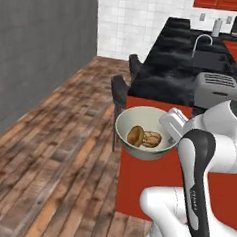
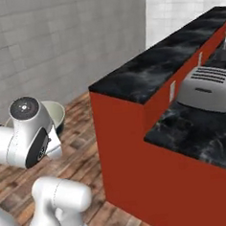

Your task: Pick up the heated bread from the toaster oven and place it in the bowl. Then move the bread bowl to the dining counter.

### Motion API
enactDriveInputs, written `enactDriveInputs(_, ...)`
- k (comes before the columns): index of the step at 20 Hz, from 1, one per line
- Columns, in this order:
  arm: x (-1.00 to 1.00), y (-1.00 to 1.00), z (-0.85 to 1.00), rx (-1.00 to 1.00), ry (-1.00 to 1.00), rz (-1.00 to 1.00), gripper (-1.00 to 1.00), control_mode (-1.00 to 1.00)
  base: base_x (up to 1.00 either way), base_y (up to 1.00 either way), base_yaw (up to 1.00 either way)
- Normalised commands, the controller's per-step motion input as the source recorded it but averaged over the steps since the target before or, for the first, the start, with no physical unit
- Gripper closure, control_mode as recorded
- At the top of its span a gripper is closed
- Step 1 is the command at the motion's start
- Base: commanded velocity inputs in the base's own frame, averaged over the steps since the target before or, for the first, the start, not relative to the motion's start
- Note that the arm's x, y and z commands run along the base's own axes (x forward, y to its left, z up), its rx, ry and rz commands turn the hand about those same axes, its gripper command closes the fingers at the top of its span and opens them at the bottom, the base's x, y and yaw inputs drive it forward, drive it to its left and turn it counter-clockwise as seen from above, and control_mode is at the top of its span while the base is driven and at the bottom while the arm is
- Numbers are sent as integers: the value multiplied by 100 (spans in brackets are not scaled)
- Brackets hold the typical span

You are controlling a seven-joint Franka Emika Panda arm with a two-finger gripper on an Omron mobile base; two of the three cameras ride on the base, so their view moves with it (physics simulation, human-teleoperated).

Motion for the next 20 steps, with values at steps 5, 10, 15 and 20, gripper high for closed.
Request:
enactDriveInputs(5, 0, 0, 0, 0, 0, 0, 100, 100, 61, 93, -57)
enactDriveInputs(10, 0, 0, 0, 0, 0, 0, 100, 100, 71, 48, -40)
enactDriveInputs(15, 0, 0, 0, 0, 0, 0, 100, 100, 60, 0, -26)
enactDriveInputs(20, 0, 0, 0, 0, 0, 0, 100, 100, 10, 0, -1)
